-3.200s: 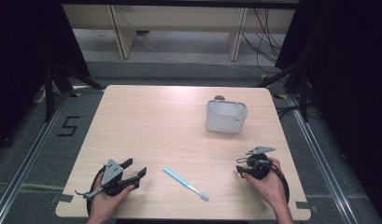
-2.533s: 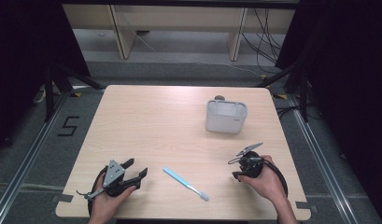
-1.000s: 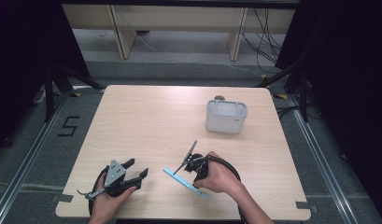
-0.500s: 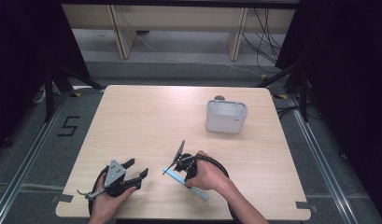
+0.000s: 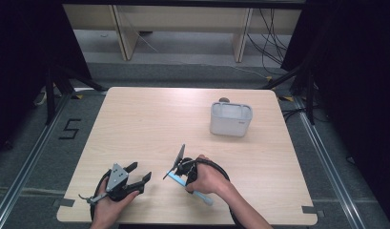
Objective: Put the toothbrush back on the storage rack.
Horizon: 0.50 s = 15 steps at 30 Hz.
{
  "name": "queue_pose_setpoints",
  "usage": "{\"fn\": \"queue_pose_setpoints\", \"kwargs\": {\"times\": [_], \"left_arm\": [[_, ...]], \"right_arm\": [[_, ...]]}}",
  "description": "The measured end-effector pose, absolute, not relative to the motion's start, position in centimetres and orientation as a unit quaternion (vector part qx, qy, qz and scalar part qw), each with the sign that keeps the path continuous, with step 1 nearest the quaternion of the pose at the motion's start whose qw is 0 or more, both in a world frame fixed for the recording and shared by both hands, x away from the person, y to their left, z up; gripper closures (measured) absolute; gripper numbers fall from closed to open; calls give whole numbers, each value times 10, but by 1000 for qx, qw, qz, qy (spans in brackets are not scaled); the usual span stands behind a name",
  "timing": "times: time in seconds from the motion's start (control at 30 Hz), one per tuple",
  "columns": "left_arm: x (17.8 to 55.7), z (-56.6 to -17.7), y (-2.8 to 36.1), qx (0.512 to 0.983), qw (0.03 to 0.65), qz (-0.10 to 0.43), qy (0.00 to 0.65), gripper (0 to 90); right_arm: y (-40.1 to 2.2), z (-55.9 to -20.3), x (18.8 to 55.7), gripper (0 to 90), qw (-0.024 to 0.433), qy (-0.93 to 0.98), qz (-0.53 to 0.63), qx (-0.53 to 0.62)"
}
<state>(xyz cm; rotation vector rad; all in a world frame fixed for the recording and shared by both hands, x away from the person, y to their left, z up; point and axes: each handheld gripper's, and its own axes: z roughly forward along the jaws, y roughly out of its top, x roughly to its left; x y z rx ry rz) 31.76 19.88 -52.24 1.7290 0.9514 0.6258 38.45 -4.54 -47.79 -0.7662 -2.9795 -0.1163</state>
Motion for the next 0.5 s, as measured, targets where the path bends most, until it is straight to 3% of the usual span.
{"fn": "queue_pose_setpoints", "kwargs": {"times": [0.5], "left_arm": [[317,-522,199,721,506,260,396,329]], "right_arm": [[-41,-478,381,787,7,-975,-27,-221]]}}
